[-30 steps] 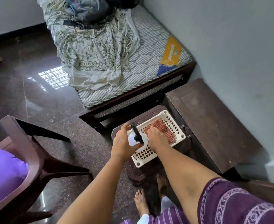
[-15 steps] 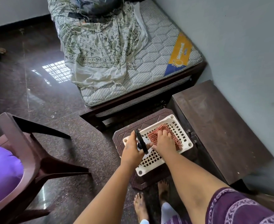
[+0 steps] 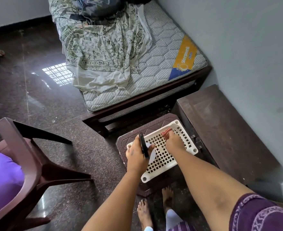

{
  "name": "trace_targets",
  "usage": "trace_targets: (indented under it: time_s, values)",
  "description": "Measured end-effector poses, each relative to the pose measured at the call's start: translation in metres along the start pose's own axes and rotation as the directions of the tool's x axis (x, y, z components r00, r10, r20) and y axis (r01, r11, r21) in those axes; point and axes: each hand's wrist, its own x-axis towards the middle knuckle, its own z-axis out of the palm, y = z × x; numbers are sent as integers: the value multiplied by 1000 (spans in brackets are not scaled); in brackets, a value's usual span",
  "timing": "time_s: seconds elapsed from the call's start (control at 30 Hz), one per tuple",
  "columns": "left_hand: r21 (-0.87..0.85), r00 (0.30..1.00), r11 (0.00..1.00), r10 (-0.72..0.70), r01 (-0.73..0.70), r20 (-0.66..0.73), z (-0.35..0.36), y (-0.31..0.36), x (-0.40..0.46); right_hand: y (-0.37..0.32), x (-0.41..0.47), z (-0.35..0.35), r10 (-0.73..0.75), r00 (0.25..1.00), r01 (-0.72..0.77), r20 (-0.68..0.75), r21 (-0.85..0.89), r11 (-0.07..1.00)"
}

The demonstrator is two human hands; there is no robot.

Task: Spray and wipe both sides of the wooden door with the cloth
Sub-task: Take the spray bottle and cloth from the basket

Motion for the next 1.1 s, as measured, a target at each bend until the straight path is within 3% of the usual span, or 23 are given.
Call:
trace_targets:
  time_s: [0.27,0.33,0.43,0.6,0.8,0.93,1.1]
  values:
    - [-181,987,975,109,-130,-119,-13,17,-8,-3,-11,-40,207,976,-216,63,353,910]
    - [-239,987,964,90,-120,-133,-14,20,-8,-2,-12,-45,289,948,-317,136,508,801]
    - [-295,985,949,69,-113,-157,-16,26,-7,2,-23,-51,254,892,-451,373,752,481]
    - [-286,978,938,160,-194,-137,-27,49,-18,7,-49,-68,166,896,-441,412,787,432]
    - [-232,974,948,198,-219,-111,-39,76,-36,17,-84,-106,37,882,-465,470,853,237]
    - [-214,961,937,265,-277,-84,-42,99,-45,27,-116,-134,-42,912,-408,409,913,28]
    - [-220,934,910,355,-353,-30,-35,143,-57,44,-141,-157,-14,948,-319,319,943,-97]
